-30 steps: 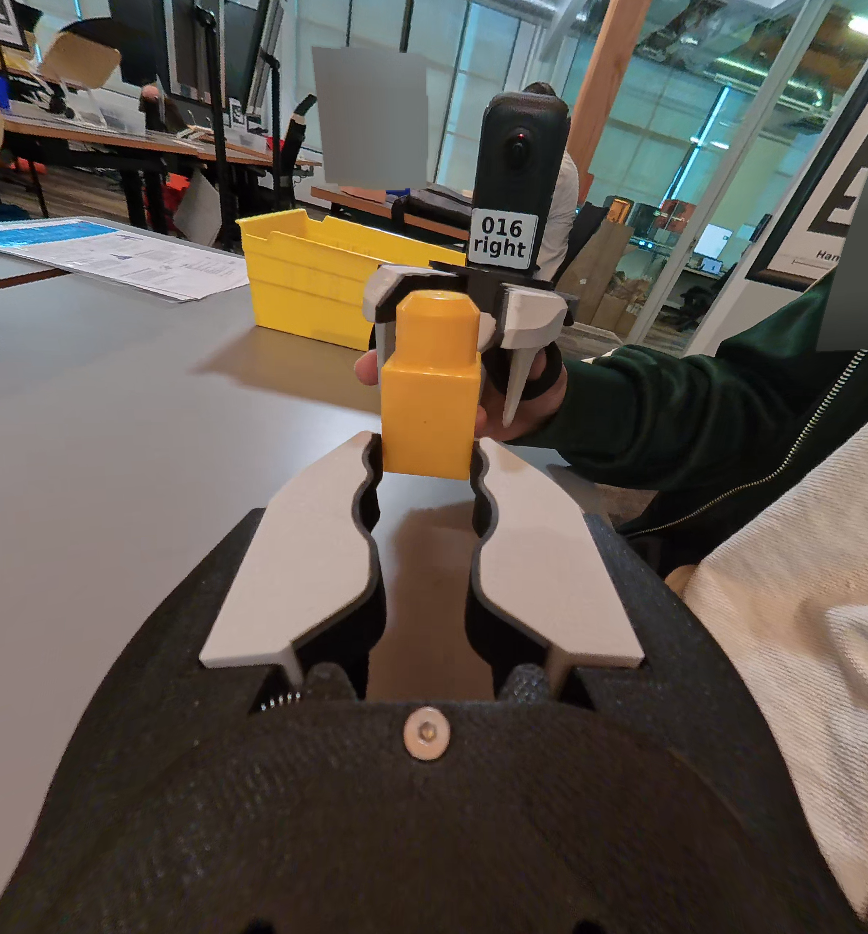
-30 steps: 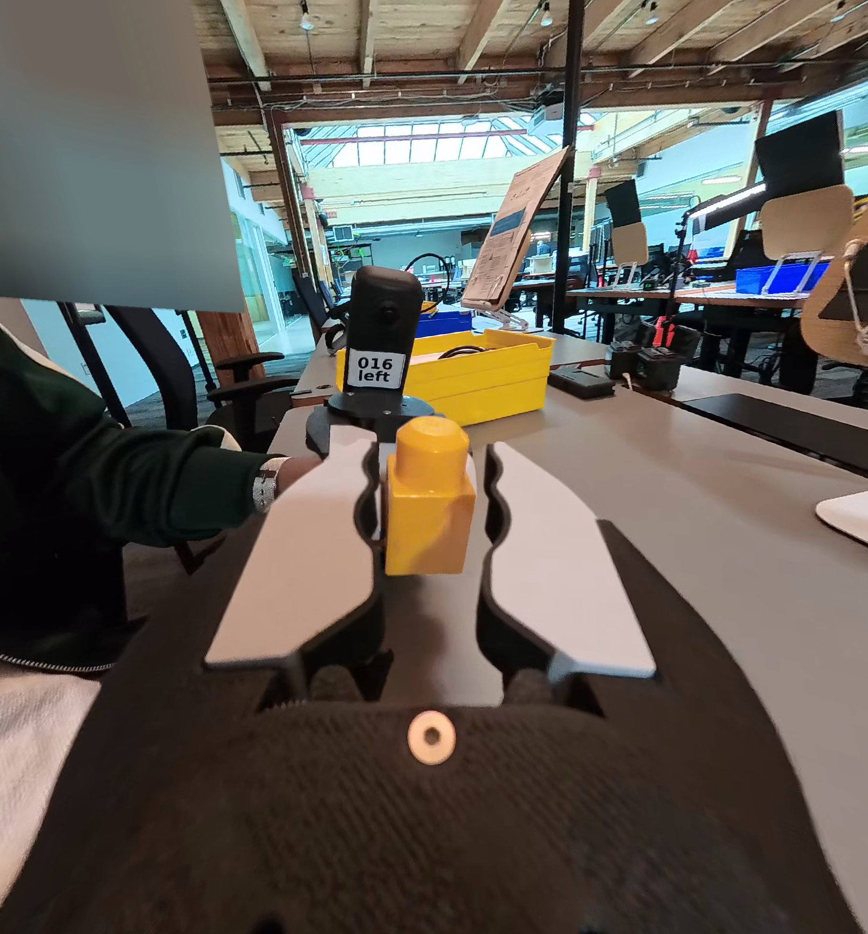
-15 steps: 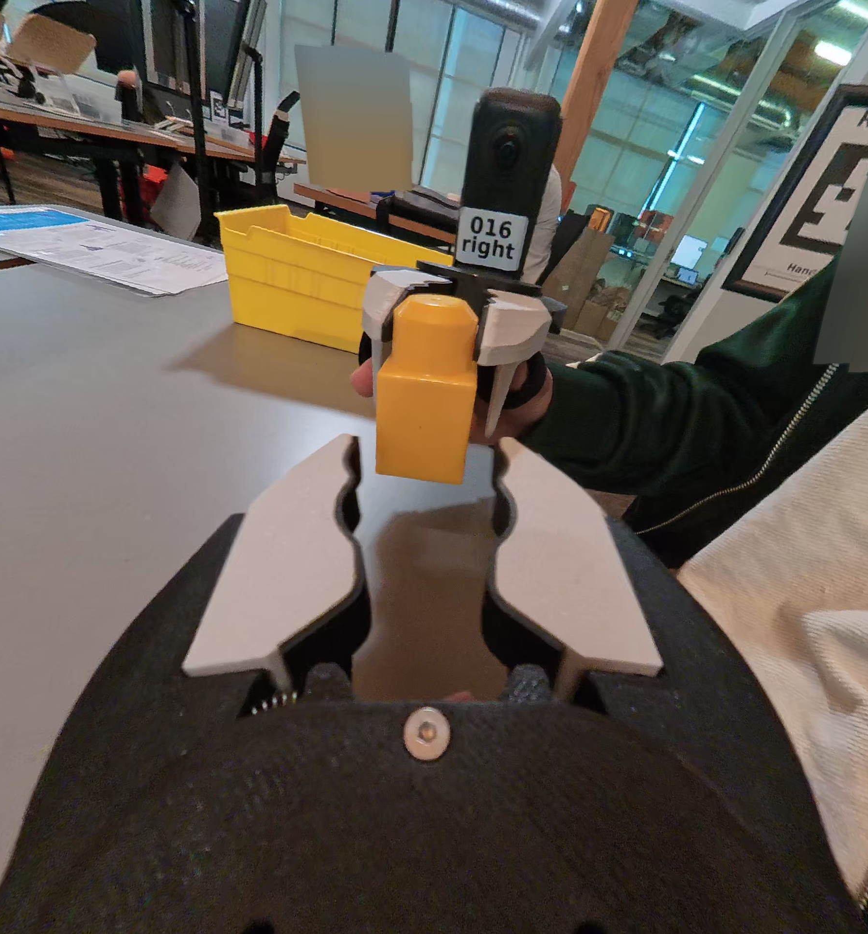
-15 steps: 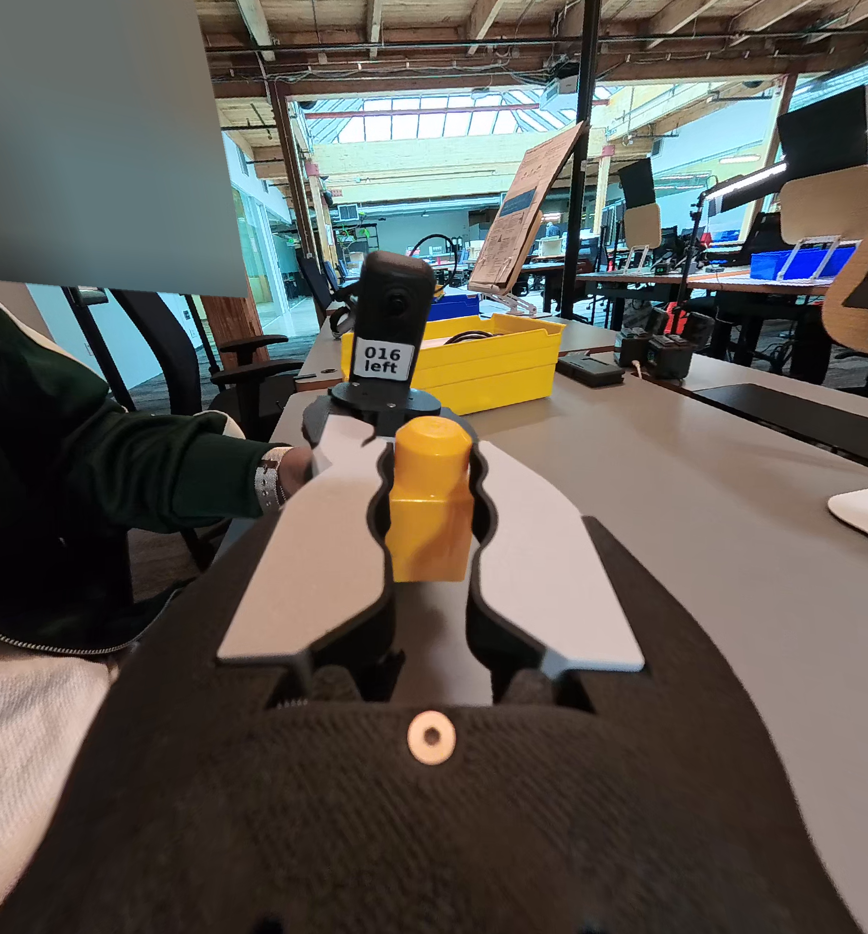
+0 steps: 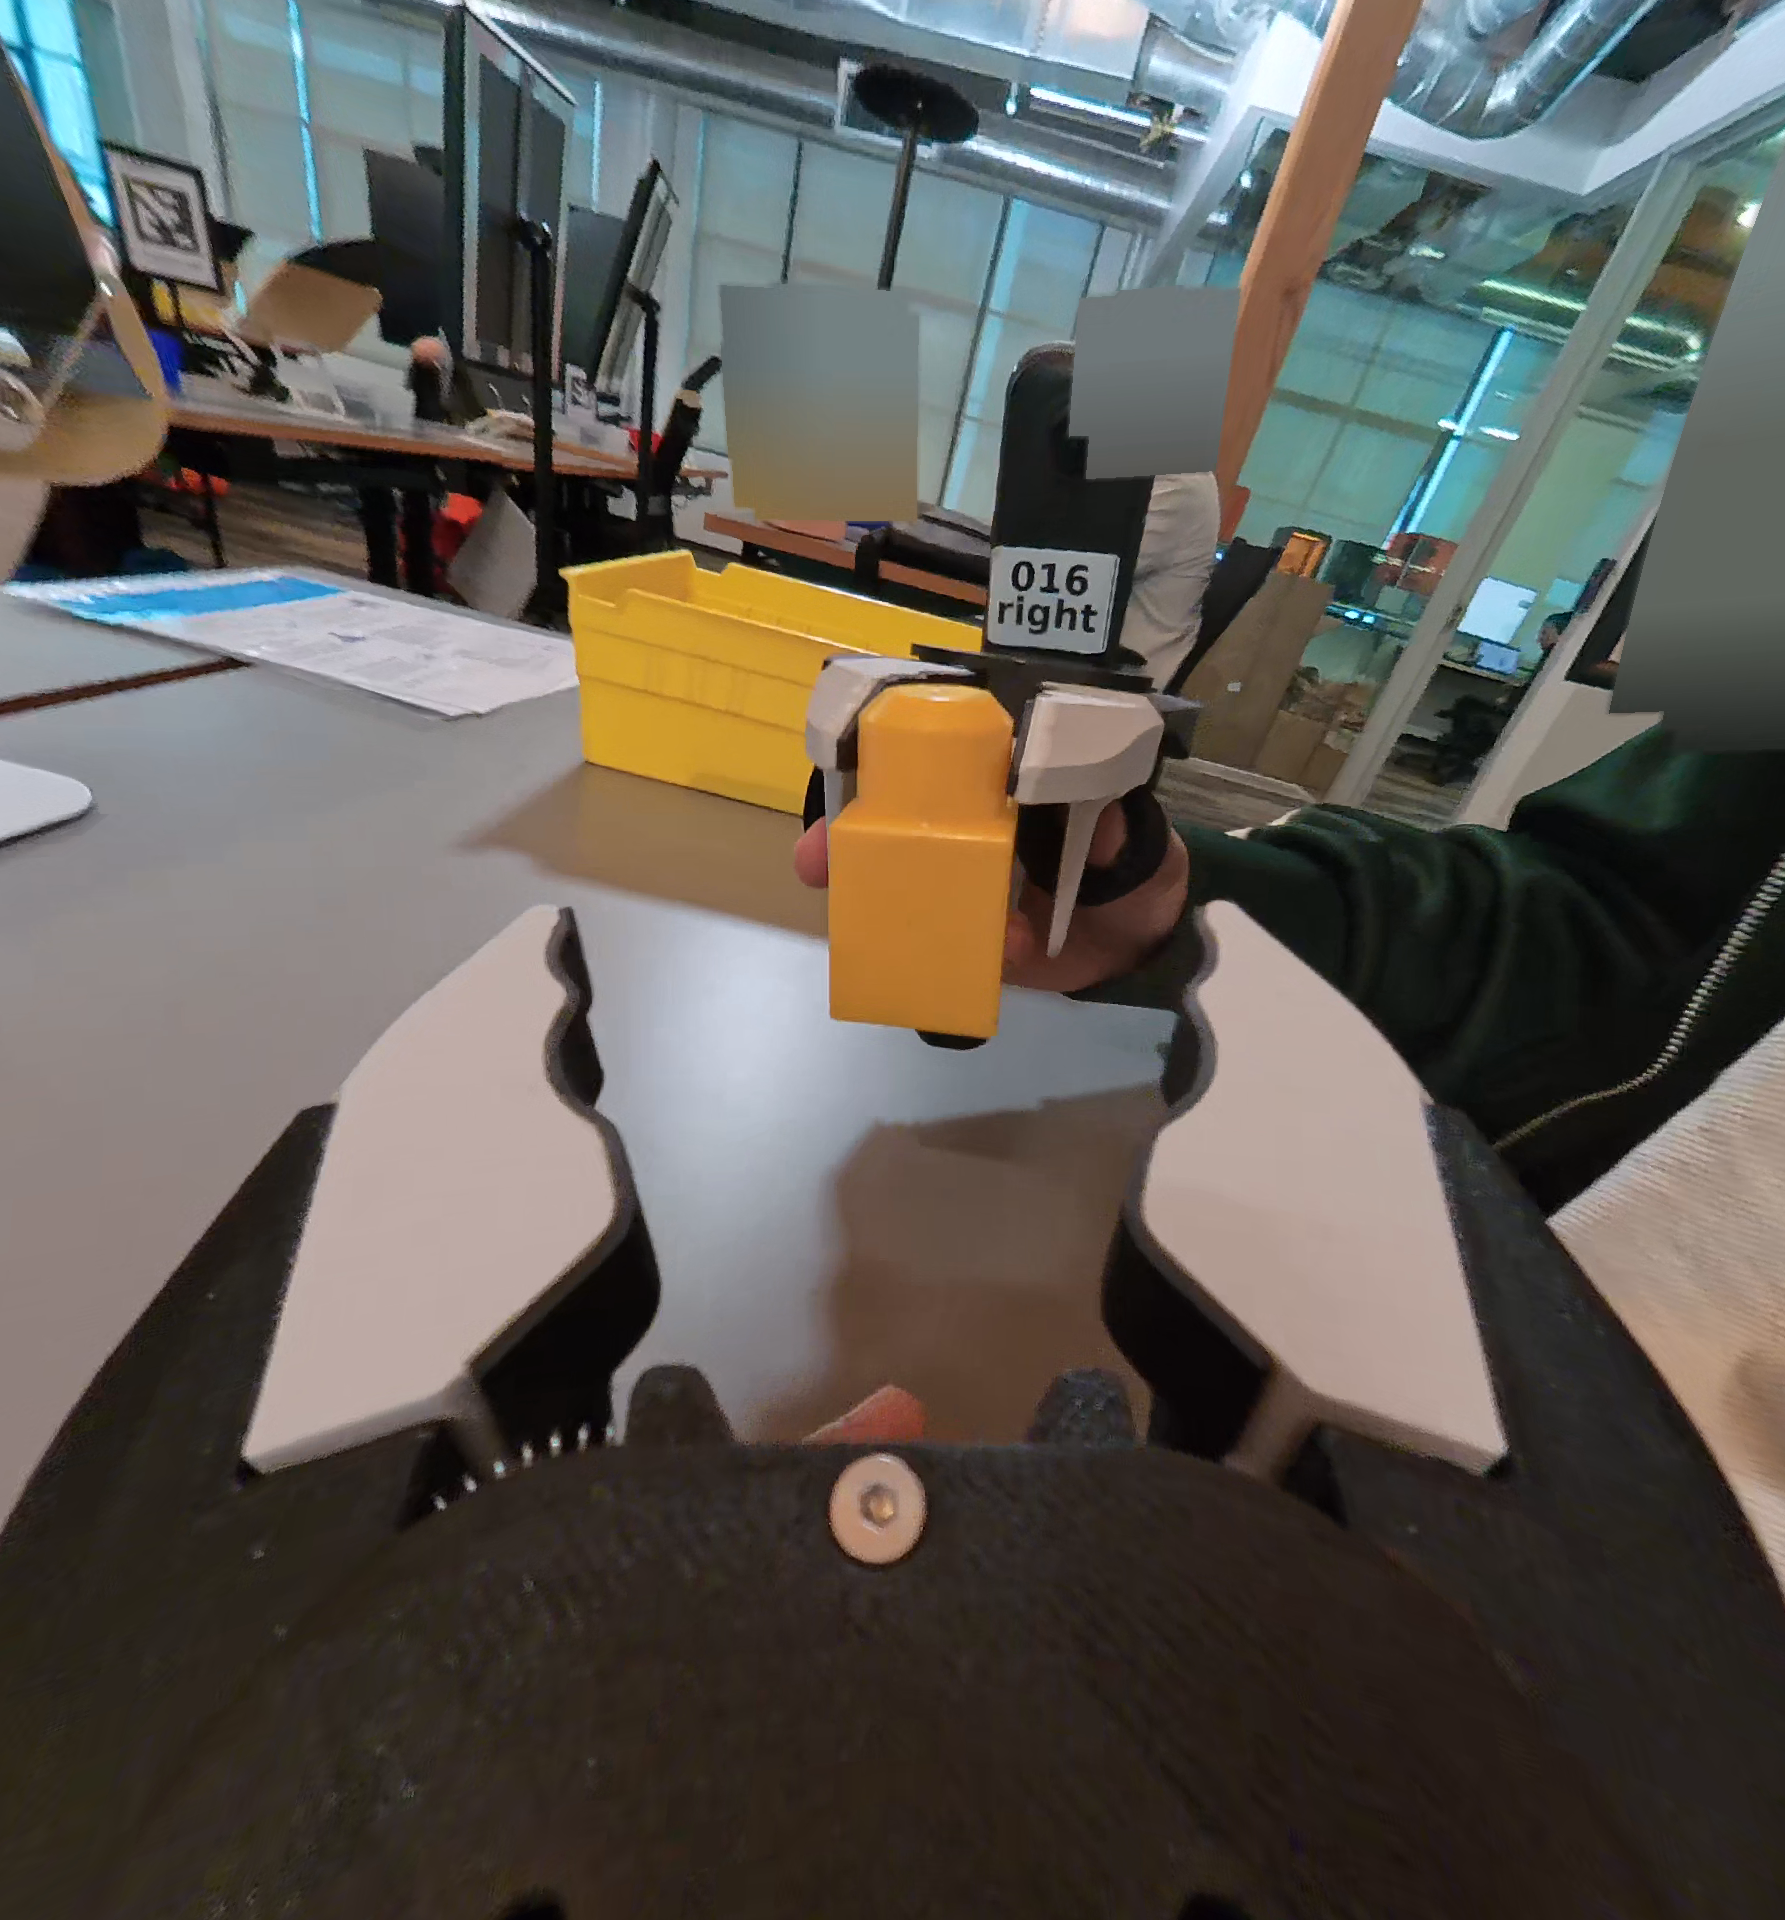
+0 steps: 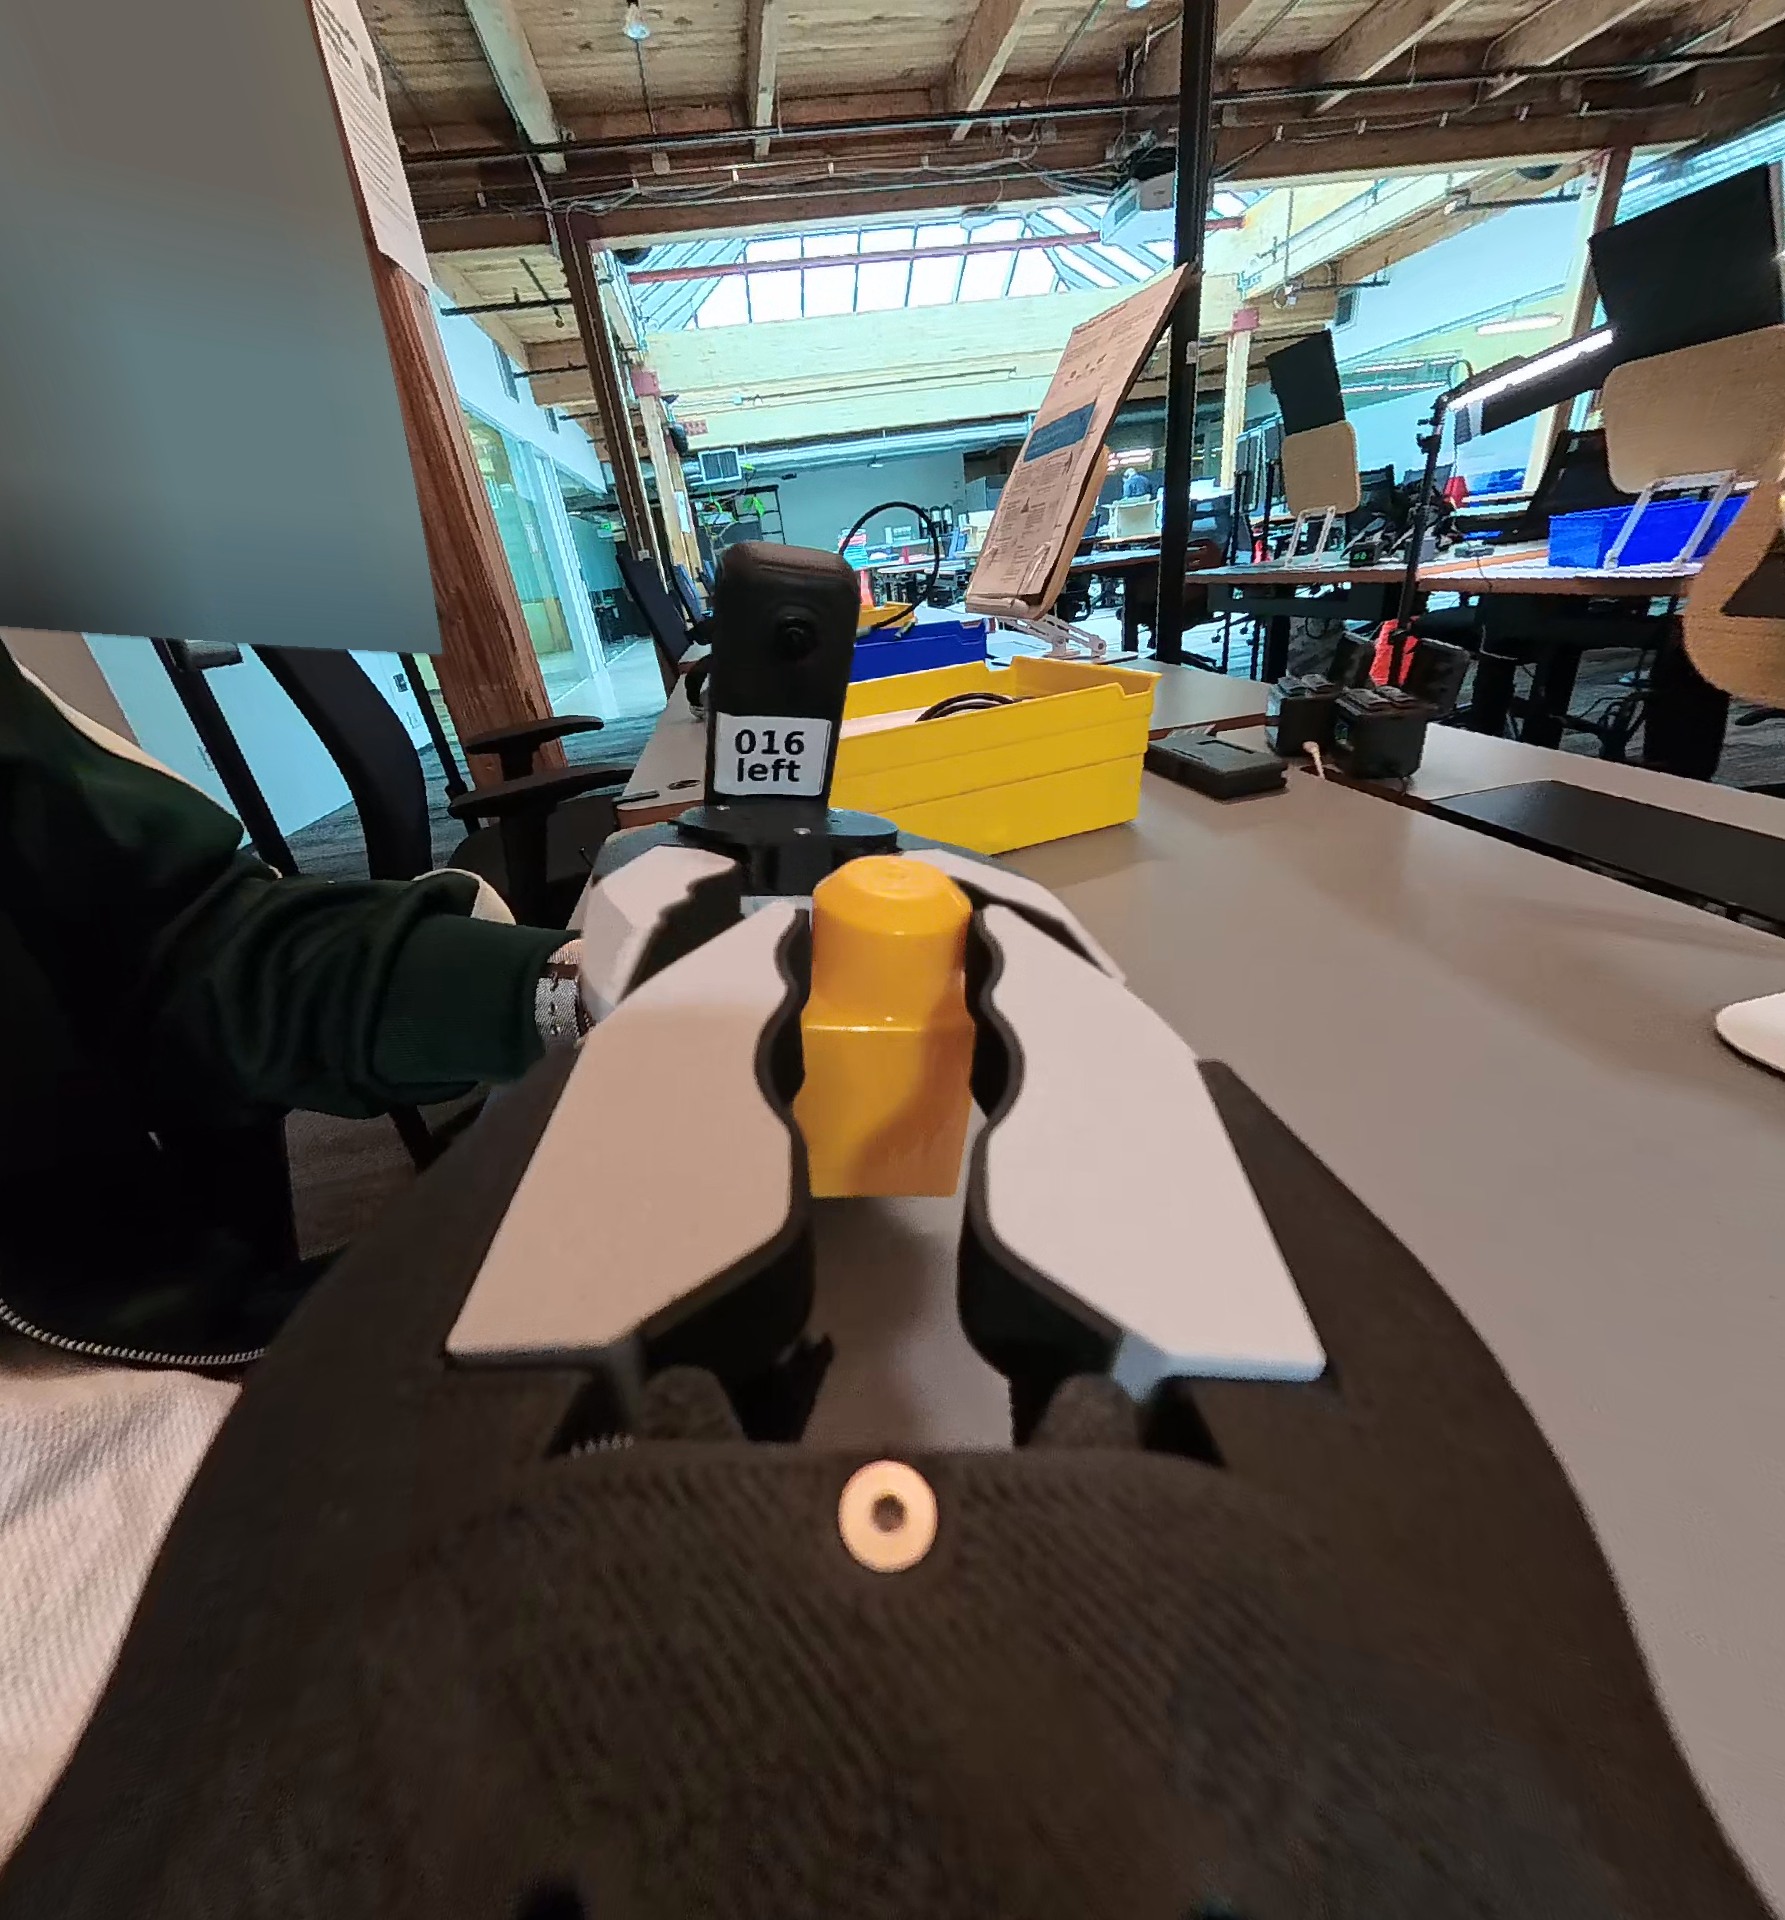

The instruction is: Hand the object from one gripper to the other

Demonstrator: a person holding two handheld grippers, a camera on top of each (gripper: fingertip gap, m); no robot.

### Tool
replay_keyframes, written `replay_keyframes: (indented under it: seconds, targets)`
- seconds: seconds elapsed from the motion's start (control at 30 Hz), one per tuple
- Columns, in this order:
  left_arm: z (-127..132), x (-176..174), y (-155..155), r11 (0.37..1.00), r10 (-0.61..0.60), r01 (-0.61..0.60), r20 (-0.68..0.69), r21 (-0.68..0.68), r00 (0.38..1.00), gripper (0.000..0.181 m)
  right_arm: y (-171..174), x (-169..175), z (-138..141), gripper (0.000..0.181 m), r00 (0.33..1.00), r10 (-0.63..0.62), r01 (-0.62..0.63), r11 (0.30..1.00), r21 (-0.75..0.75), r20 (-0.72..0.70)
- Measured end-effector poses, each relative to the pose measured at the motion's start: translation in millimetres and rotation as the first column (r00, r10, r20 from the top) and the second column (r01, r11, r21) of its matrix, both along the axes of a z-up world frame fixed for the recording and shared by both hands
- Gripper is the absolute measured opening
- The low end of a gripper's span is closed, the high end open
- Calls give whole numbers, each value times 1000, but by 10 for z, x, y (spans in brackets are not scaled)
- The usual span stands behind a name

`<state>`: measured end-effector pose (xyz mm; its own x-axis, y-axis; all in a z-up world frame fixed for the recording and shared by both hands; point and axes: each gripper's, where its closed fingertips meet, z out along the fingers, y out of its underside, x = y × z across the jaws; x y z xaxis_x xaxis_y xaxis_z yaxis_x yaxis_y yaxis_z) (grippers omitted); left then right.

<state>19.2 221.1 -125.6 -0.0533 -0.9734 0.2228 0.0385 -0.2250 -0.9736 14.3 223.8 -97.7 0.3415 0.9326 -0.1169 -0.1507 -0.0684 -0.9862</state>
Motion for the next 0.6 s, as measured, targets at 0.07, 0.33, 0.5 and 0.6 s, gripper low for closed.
replay_keyframes:
  seconds: [0.07, 0.33, 0.5, 0.6]
  targets:
    - [4, 16, 5, 999, 27, -27, 2, 40, 1000, 116, -9, -19, 4, 28, 1000, 4, -4, 1000, 1, -4]
    - [-96, 59, -100, 998, -35, 39, -59, 56, 998, 83, -46, -59, 24, 28, 1000, 21, -21, 1000, -2, -17]
    - [-88, 86, -155, 997, -55, 58, -52, 57, 997, 75, -87, -120, 34, 28, 999, 36, -36, 999, -4, -30]
    - [-79, 95, -184, 996, -68, 70, -43, 59, 997, 68, -115, -158, 40, 28, 999, 43, -43, 999, 2, -28]
